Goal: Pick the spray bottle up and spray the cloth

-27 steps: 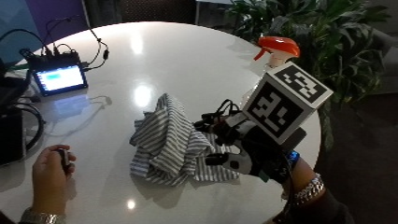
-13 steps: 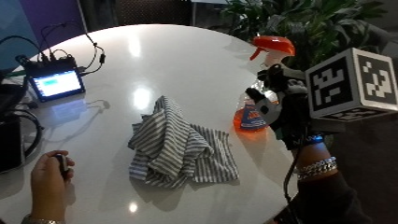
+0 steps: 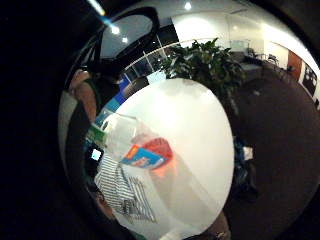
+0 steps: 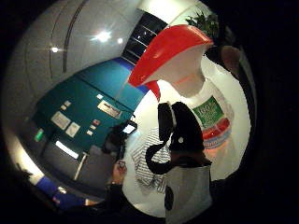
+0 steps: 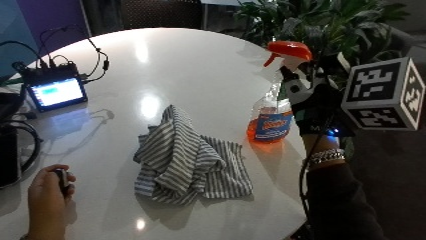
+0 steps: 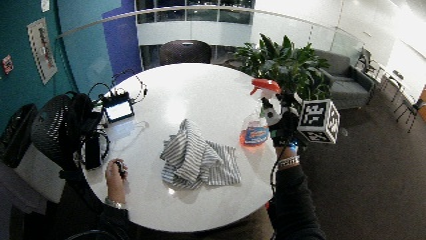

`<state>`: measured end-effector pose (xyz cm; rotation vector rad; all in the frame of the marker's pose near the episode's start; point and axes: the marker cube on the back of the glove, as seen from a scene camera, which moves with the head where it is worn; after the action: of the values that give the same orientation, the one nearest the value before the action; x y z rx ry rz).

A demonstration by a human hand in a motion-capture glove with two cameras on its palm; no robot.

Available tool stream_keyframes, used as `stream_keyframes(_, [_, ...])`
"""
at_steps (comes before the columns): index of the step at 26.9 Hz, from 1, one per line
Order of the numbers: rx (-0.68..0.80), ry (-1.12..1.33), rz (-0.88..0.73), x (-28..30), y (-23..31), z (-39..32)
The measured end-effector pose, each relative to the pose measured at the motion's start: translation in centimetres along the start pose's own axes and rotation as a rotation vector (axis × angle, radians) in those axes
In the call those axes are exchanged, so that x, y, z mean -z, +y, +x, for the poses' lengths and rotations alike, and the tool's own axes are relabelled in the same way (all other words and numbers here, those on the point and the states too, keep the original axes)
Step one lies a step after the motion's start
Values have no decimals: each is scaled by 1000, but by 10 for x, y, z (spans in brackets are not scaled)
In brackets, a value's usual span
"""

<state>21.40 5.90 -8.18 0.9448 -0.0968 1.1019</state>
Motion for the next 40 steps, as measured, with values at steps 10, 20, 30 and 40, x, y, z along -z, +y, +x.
stream_keyframes(10, [-76,-138,35,-25,-6,-7])
stream_keyframes(20, [-97,-286,171,-31,-24,-26])
stream_keyframes(30, [-23,-222,372,-34,-31,-29])
stream_keyframes(40, [60,-238,347,-31,-31,-32])
